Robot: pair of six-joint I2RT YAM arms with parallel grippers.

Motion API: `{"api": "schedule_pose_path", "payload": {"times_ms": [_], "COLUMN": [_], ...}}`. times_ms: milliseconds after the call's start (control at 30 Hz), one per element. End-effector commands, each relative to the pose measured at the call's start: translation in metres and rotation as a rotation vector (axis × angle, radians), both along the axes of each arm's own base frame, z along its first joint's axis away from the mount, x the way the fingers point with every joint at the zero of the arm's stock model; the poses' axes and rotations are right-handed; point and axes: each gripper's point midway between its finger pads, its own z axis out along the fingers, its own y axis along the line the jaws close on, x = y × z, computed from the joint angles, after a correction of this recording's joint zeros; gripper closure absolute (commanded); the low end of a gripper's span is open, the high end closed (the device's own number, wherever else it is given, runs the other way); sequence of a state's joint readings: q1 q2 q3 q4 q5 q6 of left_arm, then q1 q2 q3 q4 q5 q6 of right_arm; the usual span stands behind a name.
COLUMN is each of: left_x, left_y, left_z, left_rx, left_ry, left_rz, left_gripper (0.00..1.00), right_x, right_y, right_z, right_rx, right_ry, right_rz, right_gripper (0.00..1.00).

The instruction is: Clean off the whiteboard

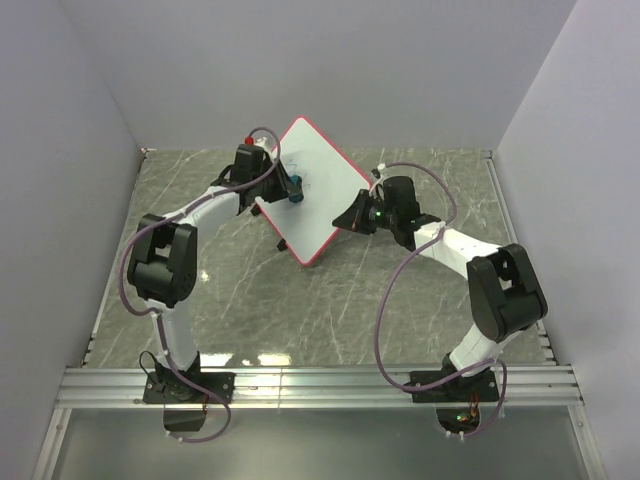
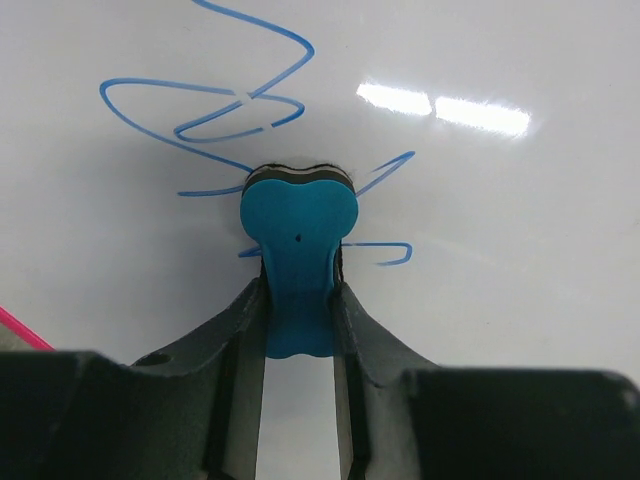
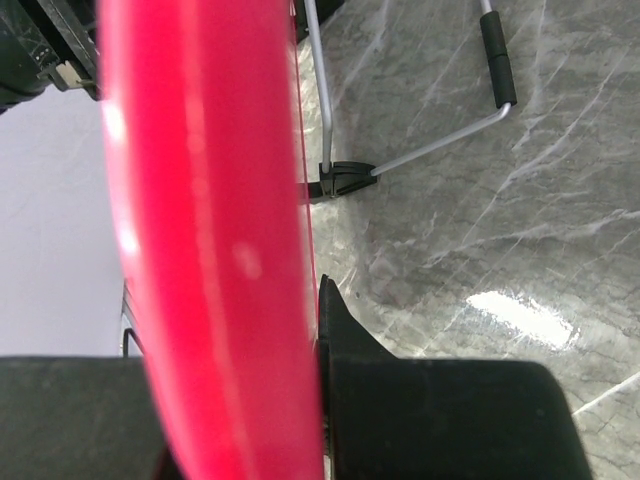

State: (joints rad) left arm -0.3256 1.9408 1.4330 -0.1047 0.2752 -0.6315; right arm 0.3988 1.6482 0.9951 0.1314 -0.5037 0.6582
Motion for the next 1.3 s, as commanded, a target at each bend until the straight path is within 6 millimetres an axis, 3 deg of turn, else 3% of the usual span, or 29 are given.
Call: {"api": "schedule_pose_path", "payload": {"times_ms": [0, 67, 200, 333, 400, 533, 600, 633, 700, 767, 833, 1000, 1200, 1267], "left_x": [-0.038, -0.049, -0.094, -0.111, -0.104, -0.073, -0.057, -0.049, -0.032, -0.026, -0.024, -0.029, -0.058, -0.063], "left_y": [0.000, -0.009, -0.039, -0.059, -0.062, -0.050, -0.041, -0.027, -0.011, -0.004, 0.001, -0.008, -0.031, -0.032], "left_z": [-0.065, -0.062, -0.066, -0.052, -0.040, -0.029, -0.036, -0.053, -0.059, -0.070, -0.080, -0.074, -0.048, -0.031], "left_rx": [0.103, 0.099, 0.105, 0.094, 0.095, 0.085, 0.093, 0.108, 0.108, 0.118, 0.147, 0.124, 0.148, 0.134], "left_ry": [0.149, 0.142, 0.150, 0.121, 0.102, 0.082, 0.095, 0.139, 0.154, 0.177, 0.196, 0.209, 0.225, 0.210], "left_rz": [-0.039, -0.074, -0.187, -0.250, -0.251, -0.204, -0.178, -0.149, -0.113, -0.104, -0.098, -0.102, -0.109, -0.098], "left_gripper": [1.00, 1.00, 1.00, 1.00, 1.00, 1.00, 1.00, 1.00, 1.00, 1.00, 1.00, 1.00, 1.00, 1.00], "right_x": [-0.070, -0.067, -0.063, -0.060, -0.059, -0.057, -0.057, -0.057, -0.058, -0.060, -0.062, -0.057, -0.052, -0.052], "right_y": [0.016, 0.018, 0.020, 0.023, 0.024, 0.025, 0.024, 0.024, 0.021, 0.021, 0.020, 0.021, 0.024, 0.027], "right_z": [-0.044, -0.043, -0.045, -0.045, -0.045, -0.042, -0.041, -0.042, -0.043, -0.044, -0.047, -0.054, -0.055, -0.051], "right_rx": [-0.083, -0.080, -0.076, -0.071, -0.071, -0.073, -0.076, -0.079, -0.088, -0.089, -0.078, -0.081, -0.110, -0.088], "right_ry": [0.215, 0.211, 0.218, 0.219, 0.219, 0.214, 0.208, 0.209, 0.212, 0.217, 0.229, 0.214, 0.222, 0.221], "right_rz": [0.225, 0.224, 0.224, 0.223, 0.225, 0.227, 0.227, 0.226, 0.218, 0.215, 0.207, 0.197, 0.233, 0.244], "right_gripper": [1.00, 1.00, 1.00, 1.00, 1.00, 1.00, 1.00, 1.00, 1.00, 1.00, 1.00, 1.00, 1.00, 1.00]}}
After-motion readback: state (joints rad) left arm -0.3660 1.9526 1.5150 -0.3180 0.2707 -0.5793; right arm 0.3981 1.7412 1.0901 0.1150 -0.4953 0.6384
